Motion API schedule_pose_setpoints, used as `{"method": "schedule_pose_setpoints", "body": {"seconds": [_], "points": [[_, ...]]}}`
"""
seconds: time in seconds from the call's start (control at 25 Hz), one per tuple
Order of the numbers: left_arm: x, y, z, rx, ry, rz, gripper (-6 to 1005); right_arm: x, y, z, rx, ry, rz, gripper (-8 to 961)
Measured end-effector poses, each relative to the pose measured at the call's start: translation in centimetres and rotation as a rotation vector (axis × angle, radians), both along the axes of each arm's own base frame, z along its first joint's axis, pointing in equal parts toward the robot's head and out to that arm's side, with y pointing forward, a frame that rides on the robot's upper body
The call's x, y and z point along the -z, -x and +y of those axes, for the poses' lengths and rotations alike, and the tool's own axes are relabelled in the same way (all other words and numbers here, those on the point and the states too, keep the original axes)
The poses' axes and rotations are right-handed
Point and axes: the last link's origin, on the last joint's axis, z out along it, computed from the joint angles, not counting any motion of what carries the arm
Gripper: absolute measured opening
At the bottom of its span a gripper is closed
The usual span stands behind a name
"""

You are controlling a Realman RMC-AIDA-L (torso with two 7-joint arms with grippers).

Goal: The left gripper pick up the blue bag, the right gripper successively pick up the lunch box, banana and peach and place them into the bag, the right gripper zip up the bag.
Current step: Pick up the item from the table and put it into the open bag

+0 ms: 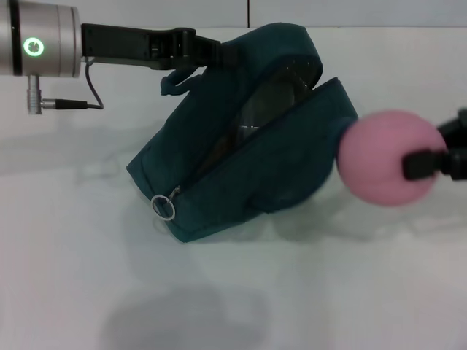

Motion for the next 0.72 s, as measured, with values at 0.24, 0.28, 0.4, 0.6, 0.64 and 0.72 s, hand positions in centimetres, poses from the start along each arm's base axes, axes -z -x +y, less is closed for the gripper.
{"method": "schedule_pose_setpoints", "body": {"seconds": [0.24,0.28,0.4,0.6,0.64,0.72], "points": [[0.3,-0.2,-0.1,0.006,0.006,-0.002,95,0.6,2.2,1.4,-0.109,-0.169,0.129,92],[0.3,-0.2,-0.1,0.007,0.007,-0.002,95,0.8,2.7,1.7,-0.133,-0.200,0.146,92],[0.3,-0.2,-0.1,0.009,0.008,-0.002,95,1.2,3.7,1.7,-0.203,-0.259,0.211,92],[0.3,-0.2,-0.1,0.008,0.007,-0.003,95,1.7,4.4,2.5,-0.228,-0.367,0.249,93],[0.3,-0.2,-0.1,0.008,0.007,-0.003,95,1.9,4.5,2.9,-0.220,-0.384,0.236,93],[0.3,-0.2,-0.1,0.008,0.005,-0.003,96,2.7,4.5,3.6,-0.206,-0.406,0.193,93]]}}
